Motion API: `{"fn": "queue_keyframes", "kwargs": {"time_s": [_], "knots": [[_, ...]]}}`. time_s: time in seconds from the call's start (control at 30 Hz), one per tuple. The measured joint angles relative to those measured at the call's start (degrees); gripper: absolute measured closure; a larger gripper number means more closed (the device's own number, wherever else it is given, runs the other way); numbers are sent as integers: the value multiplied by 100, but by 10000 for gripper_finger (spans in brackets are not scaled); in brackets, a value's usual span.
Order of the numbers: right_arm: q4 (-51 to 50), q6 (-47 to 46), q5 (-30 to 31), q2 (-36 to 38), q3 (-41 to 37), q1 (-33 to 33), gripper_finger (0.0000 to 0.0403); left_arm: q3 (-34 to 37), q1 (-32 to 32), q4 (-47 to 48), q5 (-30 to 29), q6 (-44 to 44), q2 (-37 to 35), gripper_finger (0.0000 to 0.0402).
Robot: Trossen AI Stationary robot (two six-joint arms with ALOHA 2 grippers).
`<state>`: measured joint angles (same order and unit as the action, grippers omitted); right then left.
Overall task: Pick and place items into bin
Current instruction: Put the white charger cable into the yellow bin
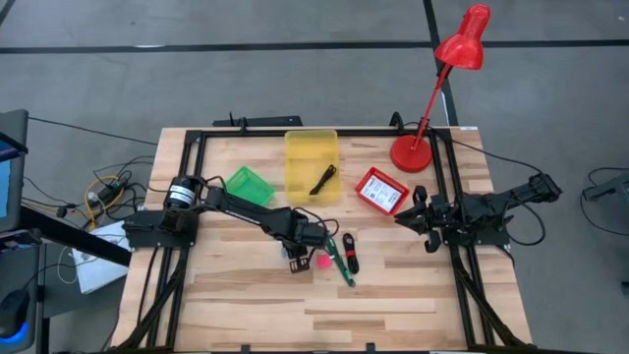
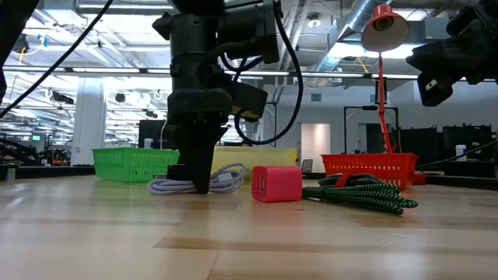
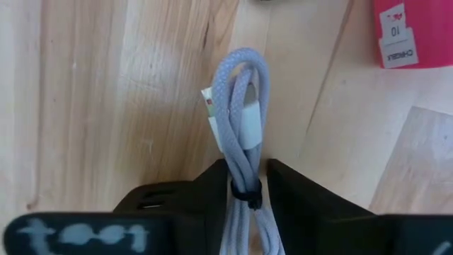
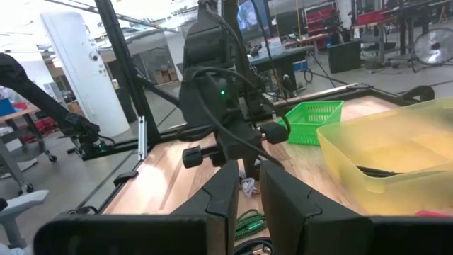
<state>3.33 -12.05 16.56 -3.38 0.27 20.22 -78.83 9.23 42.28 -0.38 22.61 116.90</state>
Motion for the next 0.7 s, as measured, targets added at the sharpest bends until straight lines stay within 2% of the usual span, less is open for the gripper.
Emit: {"fn": "queue_keyframes", "kwargs": {"time_s": [0.1, 0.27, 0.5, 0.7], "knots": [[1, 0, 0, 2, 0, 1, 349, -2, -2, -1, -4, -30, 0, 330], [0, 0, 0, 0, 0, 1, 349, -129, 35, 23, -37, -138, 29, 384], [-2, 0, -1, 0, 0, 1, 349, -497, 151, 227, -284, -252, 59, 381], [-2, 2, -1, 2, -1, 1, 349, -1299, 201, 1241, -1100, -578, 59, 386]]}}
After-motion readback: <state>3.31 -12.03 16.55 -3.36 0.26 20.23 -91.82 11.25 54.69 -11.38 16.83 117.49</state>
